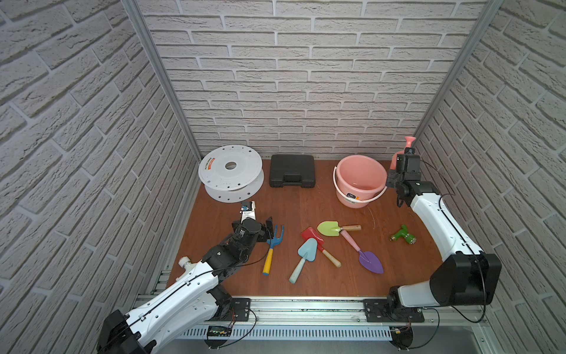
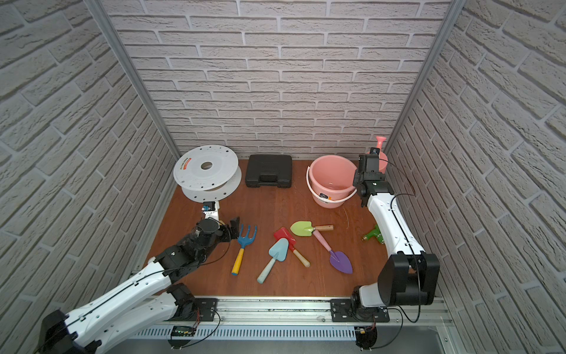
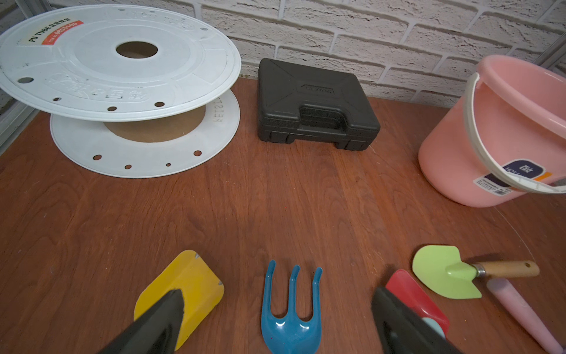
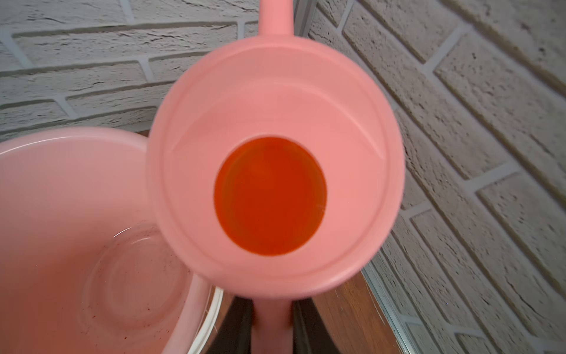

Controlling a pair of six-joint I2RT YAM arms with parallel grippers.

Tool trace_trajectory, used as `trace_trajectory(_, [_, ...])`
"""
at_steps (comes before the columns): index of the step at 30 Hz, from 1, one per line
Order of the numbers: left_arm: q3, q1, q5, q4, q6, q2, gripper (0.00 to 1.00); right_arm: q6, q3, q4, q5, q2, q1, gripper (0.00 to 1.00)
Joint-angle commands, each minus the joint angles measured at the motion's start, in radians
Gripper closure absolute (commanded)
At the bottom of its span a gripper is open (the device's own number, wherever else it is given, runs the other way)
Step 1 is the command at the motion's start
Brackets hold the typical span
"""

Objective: Organize the gardening tools
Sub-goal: Move the container to the center of the board.

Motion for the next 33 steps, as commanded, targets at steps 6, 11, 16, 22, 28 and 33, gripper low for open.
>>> trace_trajectory(6, [0.030, -0.004, 0.018, 0.024, 0.003, 0.022, 0.02, -0.068, 0.047, 0.129, -0.184, 0.133, -0.098, 0.97])
trace_trajectory(11, [0.028, -0.004, 0.020, 0.029, 0.000, 0.026, 0.02, -0.139, -0.026, 0.237, -0.378, 0.149, -0.105, 0.97])
trace_trajectory(16, [0.028, -0.003, 0.022, 0.029, -0.002, 0.029, 0.02, -0.136, -0.068, 0.255, -0.515, 0.130, -0.103, 0.97])
trace_trajectory(22, [0.029, -0.003, 0.007, 0.020, -0.001, 0.033, 0.02, -0.084, -0.168, 0.262, -0.566, 0.036, -0.070, 0.97])
trace_trajectory(28, [0.028, -0.002, 0.002, 0.018, -0.009, 0.038, 0.02, -0.050, -0.249, 0.240, -0.551, -0.081, -0.022, 0.97])
trace_trajectory(33, [0.025, -0.003, -0.007, 0.015, -0.011, 0.036, 0.02, -0.040, -0.297, 0.247, -0.486, -0.130, -0.017, 0.97])
